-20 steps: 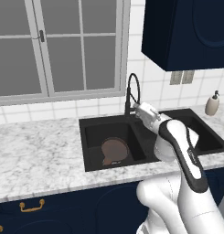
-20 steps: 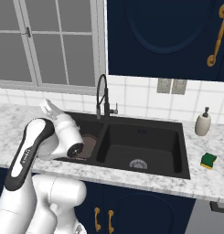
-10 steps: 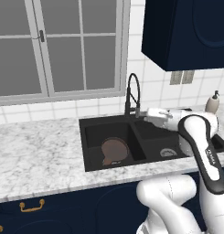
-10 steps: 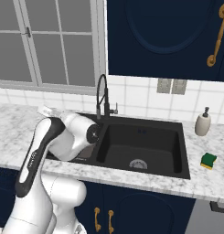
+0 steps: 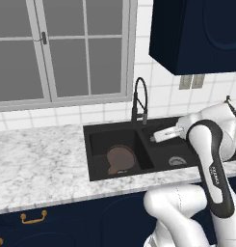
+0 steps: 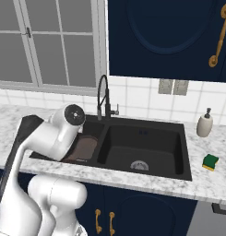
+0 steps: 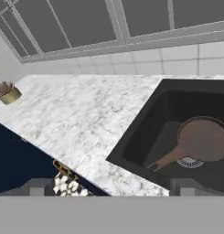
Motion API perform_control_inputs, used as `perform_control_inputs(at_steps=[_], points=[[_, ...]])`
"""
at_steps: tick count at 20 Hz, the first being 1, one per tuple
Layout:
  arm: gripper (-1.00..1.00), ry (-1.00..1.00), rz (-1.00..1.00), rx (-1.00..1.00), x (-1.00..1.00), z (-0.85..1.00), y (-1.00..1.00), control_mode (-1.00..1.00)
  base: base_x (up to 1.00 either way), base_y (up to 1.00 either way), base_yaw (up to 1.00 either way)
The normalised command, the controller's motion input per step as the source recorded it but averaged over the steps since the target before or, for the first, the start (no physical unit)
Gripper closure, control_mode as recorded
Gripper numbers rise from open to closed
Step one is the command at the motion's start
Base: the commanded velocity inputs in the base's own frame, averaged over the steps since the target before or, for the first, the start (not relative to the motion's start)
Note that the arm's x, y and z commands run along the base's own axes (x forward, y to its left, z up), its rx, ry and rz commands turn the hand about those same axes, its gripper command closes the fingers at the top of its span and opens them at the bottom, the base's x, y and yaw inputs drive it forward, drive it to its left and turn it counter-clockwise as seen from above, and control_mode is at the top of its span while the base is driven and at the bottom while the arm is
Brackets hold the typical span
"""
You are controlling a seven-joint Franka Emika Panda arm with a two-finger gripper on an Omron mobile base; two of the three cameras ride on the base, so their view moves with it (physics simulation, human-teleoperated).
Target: Pick the pan and sponge and place them into the sink. Then turn on the water.
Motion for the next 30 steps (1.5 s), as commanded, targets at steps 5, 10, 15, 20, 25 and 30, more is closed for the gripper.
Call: perform_control_inputs(at_steps=[5,10,15,20,25,30], points=[[-1.00,0.00,-0.06,-0.26,-0.27,-0.43,-0.19,-1.00,0.00,0.00,0.00],[-1.00,0.01,-0.09,-0.09,-0.04,0.00,-0.66,-1.00,0.00,0.00,0.00],[-1.00,0.00,-0.18,-0.15,0.00,-0.15,-0.87,-1.00,0.00,0.00,0.00],[-1.00,0.00,-0.15,-0.23,0.09,-0.28,-0.73,-1.00,0.00,0.00,0.00],[-1.00,0.00,-0.15,-0.20,0.18,-0.24,-0.76,-1.00,0.00,0.00,0.00],[-1.00,0.00,-0.25,-0.03,0.30,-0.30,-0.93,-1.00,0.00,0.00,0.00]])
